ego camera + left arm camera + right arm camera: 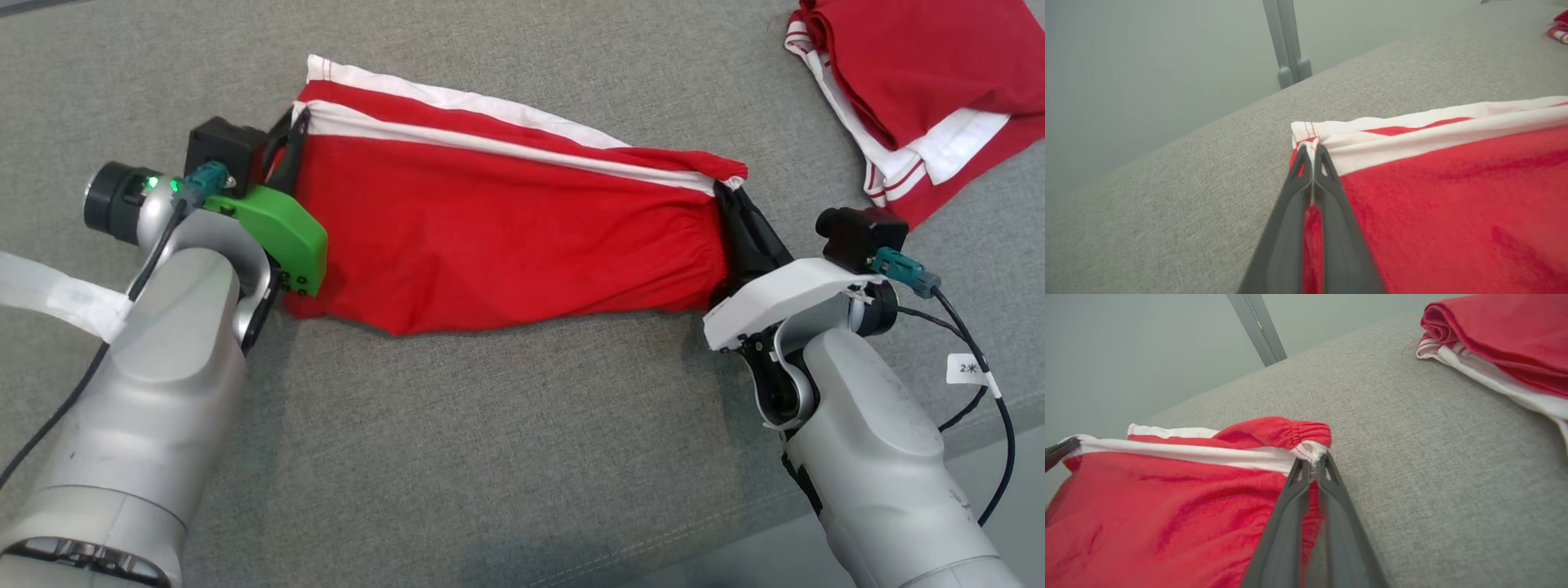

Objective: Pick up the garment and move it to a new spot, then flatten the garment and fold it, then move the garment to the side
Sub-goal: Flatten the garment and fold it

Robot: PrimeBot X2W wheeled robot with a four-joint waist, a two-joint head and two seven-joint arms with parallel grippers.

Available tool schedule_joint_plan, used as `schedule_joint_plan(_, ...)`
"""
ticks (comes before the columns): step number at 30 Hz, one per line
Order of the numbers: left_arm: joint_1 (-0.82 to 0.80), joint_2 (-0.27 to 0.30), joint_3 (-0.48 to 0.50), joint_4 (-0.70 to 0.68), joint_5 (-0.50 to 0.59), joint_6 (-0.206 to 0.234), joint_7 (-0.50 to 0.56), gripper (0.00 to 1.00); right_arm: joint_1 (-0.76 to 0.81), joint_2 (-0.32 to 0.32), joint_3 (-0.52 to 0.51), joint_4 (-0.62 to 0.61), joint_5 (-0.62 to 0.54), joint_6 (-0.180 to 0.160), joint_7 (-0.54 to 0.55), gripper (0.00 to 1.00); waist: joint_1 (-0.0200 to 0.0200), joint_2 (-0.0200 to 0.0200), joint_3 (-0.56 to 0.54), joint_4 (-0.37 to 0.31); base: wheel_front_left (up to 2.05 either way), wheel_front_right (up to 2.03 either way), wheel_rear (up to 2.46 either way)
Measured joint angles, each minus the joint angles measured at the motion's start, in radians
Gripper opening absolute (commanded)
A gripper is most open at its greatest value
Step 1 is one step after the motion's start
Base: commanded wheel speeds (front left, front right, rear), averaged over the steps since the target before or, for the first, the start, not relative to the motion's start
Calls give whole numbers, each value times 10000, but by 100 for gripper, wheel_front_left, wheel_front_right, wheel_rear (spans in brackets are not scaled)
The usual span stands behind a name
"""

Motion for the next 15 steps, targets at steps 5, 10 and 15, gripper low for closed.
schedule_joint_plan(5, -489, 25, 140, 171, 59, 136, 0, 0, -77, 4, 125, -257, 215, 0, 0, 0, 0, 0, 150, -157, 0, 0, 0)
schedule_joint_plan(10, -859, 69, 48, 552, 270, 190, 0, 0, -76, 6, 270, -447, 447, 0, 0, 0, -1, 0, 250, -277, 0, 0, 0)
schedule_joint_plan(15, -1230, 86, 23, 821, 343, 221, 0, 0, -83, 12, 437, -554, 652, 0, 0, 0, -1, 0, 364, -412, 0, 0, 0)
